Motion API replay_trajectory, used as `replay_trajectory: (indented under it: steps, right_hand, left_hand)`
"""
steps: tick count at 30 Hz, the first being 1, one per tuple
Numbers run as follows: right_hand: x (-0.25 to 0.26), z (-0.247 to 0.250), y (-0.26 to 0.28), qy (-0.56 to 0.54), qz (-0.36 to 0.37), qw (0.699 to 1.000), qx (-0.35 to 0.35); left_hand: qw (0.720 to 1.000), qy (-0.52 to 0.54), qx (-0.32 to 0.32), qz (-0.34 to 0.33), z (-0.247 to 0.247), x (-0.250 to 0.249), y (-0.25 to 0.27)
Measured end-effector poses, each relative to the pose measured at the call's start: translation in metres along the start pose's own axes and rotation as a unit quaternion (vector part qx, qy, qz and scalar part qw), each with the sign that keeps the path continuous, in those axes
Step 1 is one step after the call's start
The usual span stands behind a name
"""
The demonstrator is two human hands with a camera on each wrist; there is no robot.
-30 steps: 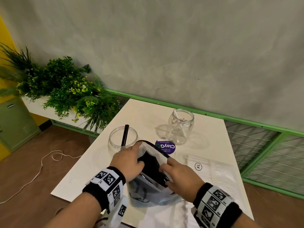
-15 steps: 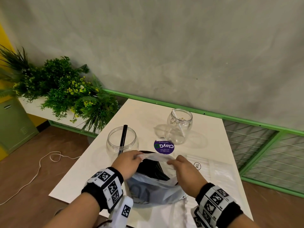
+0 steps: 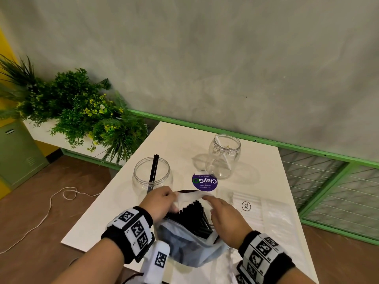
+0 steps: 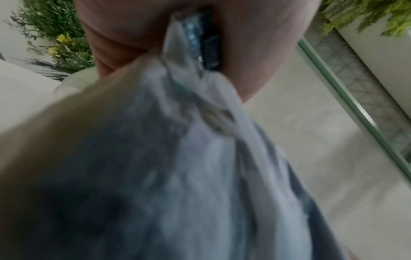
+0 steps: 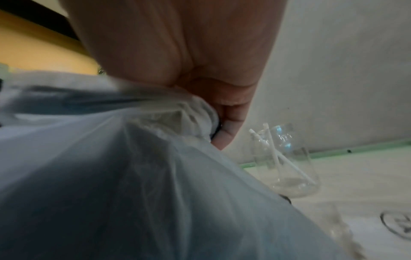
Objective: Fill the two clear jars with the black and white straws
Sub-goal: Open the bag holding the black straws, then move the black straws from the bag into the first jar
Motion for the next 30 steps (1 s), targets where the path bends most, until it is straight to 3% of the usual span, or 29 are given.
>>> replay_trajectory:
  steps: [3, 5, 10, 12, 14, 17, 19, 21, 24, 30]
  right_hand:
    - [-0.005, -0.007, -0.003, -0.043, -0.006, 0.999, 0.019]
    - [-0.008, -0.007, -0.008, -0.064, -0.010, 0.998, 0.021]
    - [-0.015, -0.013, -0.018, -0.036, -0.030, 0.999, 0.001]
    - [-0.018, -0.019, -0.019, -0.013, -0.029, 1.000, 0.004]
    - [-0.023, -0.025, -0.017, 0.033, -0.032, 0.999, 0.014]
    - [-0.013, -0.011, -0.003, 0.112, -0.003, 0.992, -0.056]
    - [0.009, 0.000, 0.011, 0.062, 0.085, 0.989, -0.102]
    - [0.023, -0.002, 0.019, -0.032, 0.133, 0.988, -0.068]
    - [0.021, -0.016, 0.015, -0.097, 0.078, 0.992, 0.014]
    - [0.008, -0.040, -0.011, -0.065, 0.007, 0.996, 0.065]
  left_hand:
    - [1.000, -0.018, -0.009, -0.003, 0.006, -0.001, 0.000]
    - [0.993, -0.113, 0.016, -0.029, 0.008, -0.008, -0.002]
    - [0.929, -0.311, -0.012, -0.202, 0.008, -0.061, 0.018]
    - [0.897, -0.365, 0.053, -0.242, -0.014, -0.070, 0.033]
    - [0.868, -0.422, 0.118, -0.232, -0.030, -0.058, 0.042]
    - [0.847, -0.473, 0.118, -0.213, -0.031, -0.037, 0.039]
    - [0.845, -0.479, 0.107, -0.211, -0.029, -0.034, 0.034]
    - [0.846, -0.479, 0.108, -0.207, -0.029, -0.032, 0.029]
    - [0.850, -0.478, 0.117, -0.189, -0.027, -0.028, 0.027]
    - [0.846, -0.485, 0.102, -0.196, -0.028, -0.033, 0.029]
Point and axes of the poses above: each hand's wrist, its own y-axis away from the middle knuckle, its own z-axis out of the back of the hand, x = y × z, the point moved 10 cm from there along -y, towards the middle knuckle, and after that the axes turned 12 degrees about -z, right-handed, at the moved point
